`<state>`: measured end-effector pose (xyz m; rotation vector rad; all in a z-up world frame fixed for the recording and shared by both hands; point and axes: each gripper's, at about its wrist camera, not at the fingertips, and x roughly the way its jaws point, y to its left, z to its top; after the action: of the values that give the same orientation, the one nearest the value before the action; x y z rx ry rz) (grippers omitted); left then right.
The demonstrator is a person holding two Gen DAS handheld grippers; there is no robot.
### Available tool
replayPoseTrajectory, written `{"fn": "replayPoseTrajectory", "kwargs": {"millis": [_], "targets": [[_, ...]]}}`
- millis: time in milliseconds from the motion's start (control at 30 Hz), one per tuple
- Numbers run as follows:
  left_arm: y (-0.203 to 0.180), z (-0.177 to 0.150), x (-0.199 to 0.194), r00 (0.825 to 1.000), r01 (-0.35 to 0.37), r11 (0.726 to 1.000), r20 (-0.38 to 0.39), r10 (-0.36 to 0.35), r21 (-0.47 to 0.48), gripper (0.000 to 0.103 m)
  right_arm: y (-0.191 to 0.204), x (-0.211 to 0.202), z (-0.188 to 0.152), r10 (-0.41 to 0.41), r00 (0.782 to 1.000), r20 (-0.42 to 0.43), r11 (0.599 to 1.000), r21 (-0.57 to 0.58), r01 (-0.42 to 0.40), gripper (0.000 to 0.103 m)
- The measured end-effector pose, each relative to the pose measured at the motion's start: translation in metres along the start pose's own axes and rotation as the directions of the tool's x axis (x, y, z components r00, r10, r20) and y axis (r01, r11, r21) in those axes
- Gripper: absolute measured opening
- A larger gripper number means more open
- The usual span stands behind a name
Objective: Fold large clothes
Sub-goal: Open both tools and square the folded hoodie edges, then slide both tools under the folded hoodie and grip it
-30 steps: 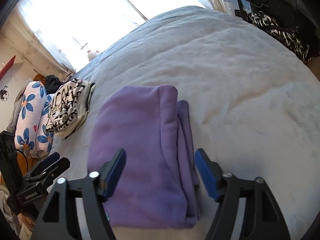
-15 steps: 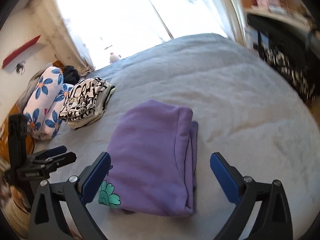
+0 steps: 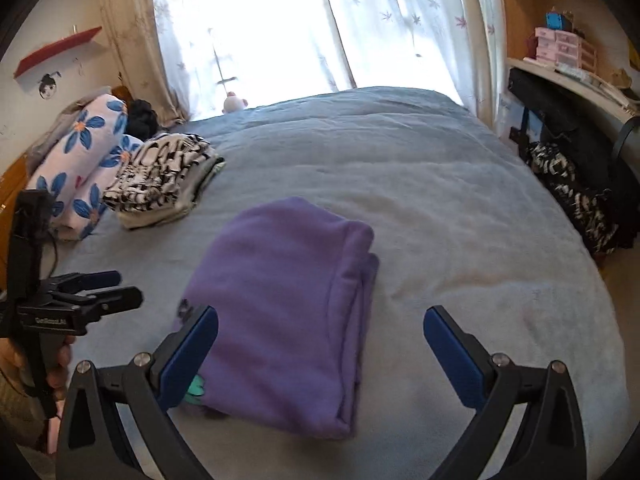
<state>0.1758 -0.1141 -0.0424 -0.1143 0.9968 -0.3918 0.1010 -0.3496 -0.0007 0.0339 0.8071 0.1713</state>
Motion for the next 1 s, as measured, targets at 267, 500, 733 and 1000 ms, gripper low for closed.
{"fn": "replayPoseTrajectory", "kwargs": {"millis": [267,500,733,1000], "targets": [[0.010,-0.006,0.031,0.993,0.054,0.998,-0.098,-0.058,-0.041,0.101,-0.017,0.031,-0.008,0.041,0.993,-0.114,0.996,0.086,-0.031,0.103],[0.021,-0.017,0.069,0.971,0.134,0.984,-0.184,-0.154,-0.118,0.101,-0.044,0.074,-0.024,0.252,0.941,-0.227,0.942,0.280,-0.184,0.103],[0.030,-0.024,0.104,0.940,0.210,0.956,-0.229,-0.255,-0.203,0.101,-0.069,0.122,-0.040,0.393,0.875,-0.284,0.870,0.422,-0.254,0.103],[0.037,-0.021,0.122,0.923,0.275,0.939,-0.215,-0.318,-0.209,0.103,-0.078,0.181,-0.049,0.534,0.791,-0.297,0.794,0.498,-0.349,0.103]]}}
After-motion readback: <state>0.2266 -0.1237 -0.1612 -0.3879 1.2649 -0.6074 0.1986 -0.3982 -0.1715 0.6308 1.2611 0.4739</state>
